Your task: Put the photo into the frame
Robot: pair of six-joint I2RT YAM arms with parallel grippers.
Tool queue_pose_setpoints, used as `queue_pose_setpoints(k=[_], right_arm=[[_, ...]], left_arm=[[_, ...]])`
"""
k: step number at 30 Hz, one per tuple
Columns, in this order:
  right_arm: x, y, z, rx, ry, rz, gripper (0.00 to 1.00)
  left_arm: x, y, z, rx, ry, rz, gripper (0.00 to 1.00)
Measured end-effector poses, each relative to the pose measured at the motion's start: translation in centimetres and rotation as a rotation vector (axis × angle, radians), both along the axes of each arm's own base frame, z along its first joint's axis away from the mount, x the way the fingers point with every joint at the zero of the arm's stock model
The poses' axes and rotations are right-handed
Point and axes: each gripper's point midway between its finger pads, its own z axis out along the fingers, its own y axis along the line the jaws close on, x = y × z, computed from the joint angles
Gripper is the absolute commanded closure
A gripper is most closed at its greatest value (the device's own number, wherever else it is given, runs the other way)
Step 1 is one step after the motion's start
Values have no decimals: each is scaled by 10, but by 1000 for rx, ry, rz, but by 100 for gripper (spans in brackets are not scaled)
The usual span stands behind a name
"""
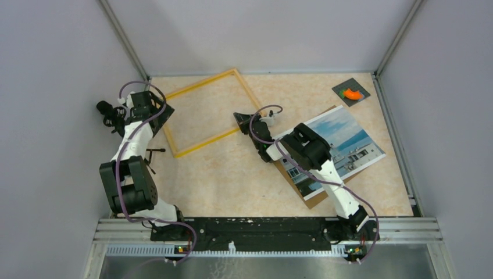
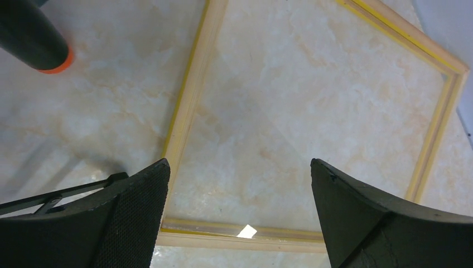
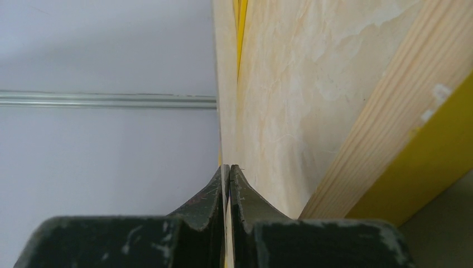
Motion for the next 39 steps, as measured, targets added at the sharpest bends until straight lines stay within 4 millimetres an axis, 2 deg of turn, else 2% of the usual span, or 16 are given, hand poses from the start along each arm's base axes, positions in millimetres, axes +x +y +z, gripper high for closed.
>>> queue_pose_setpoints(k=[4, 7, 13, 18, 24, 26, 30, 32, 33, 35, 39], right_arm=[[0, 0, 2, 7, 0, 3, 86], [-1, 1, 4, 11, 0, 9, 73], [-3, 6, 20, -14, 1, 42, 32], [-16, 8, 24, -138, 97, 111, 3], [-43, 4, 25, -289, 227, 226, 1], [-57, -2, 22, -356, 261, 282, 1], [-93, -30, -2, -556, 326, 426, 1], [-102, -51, -4, -664, 309, 509, 7], [-103, -63, -2, -706, 297, 543, 14], [-93, -94, 4, -769, 276, 576, 19], [-57, -155, 13, -805, 272, 543, 22]], left_arm=[[-3, 6, -2, 40, 18, 6, 2], [-3, 9, -6, 60, 31, 2, 3], [-5, 3, -13, 51, 42, -38, 3], [-1, -3, -11, 58, 30, -75, 3], [2, -18, -7, 64, 11, -131, 3], [2, -23, -3, 64, 1, -151, 3], [2, -34, 13, 70, -42, -198, 2], [2, -41, 21, 67, -71, -227, 2], [1, -47, 25, 63, -86, -254, 2], [1, -60, 31, 47, -112, -309, 2], [2, -92, 36, 16, -157, -454, 3]])
